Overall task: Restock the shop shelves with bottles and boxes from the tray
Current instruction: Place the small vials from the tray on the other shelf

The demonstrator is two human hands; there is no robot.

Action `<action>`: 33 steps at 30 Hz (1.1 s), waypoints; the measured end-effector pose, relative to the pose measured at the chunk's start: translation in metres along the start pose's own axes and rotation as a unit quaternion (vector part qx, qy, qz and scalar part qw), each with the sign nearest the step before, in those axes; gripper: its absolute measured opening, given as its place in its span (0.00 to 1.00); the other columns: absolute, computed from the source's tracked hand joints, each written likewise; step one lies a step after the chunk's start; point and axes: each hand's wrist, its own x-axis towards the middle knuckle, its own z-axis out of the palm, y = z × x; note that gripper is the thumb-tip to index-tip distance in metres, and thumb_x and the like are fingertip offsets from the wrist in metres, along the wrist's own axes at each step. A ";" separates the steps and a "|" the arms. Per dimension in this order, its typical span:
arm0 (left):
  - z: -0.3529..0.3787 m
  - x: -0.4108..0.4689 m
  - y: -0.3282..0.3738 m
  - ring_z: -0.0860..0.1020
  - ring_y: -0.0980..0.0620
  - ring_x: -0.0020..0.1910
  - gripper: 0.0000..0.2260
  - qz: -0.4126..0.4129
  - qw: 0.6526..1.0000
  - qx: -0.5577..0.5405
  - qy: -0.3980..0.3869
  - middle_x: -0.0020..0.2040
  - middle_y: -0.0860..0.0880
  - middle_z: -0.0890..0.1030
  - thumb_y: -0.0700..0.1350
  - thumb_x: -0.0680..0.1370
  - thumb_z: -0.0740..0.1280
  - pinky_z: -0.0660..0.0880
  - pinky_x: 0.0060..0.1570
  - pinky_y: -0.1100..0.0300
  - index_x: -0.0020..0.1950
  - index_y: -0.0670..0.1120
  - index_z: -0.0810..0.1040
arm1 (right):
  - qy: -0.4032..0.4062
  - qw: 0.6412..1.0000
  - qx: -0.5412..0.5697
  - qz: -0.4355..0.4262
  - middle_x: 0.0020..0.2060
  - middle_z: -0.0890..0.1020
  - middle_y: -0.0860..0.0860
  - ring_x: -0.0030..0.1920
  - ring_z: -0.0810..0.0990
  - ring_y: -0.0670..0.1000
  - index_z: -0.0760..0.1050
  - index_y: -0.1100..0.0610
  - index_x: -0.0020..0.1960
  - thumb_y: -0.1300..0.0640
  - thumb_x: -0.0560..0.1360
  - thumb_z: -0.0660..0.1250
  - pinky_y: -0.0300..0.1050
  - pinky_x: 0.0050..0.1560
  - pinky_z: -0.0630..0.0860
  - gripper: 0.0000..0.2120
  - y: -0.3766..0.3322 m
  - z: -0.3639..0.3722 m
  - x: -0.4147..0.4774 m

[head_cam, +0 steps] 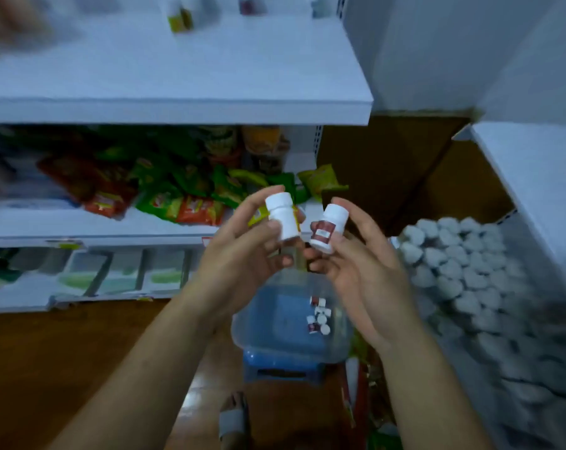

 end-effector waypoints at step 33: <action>-0.035 0.054 0.207 0.83 0.43 0.62 0.15 0.175 0.955 0.235 0.039 0.61 0.43 0.85 0.41 0.84 0.66 0.79 0.65 0.49 0.70 0.54 0.79 | 0.013 0.980 -0.163 -0.115 0.54 0.88 0.49 0.53 0.87 0.53 0.77 0.43 0.66 0.58 0.83 0.68 0.48 0.50 0.82 0.15 -0.099 0.164 0.121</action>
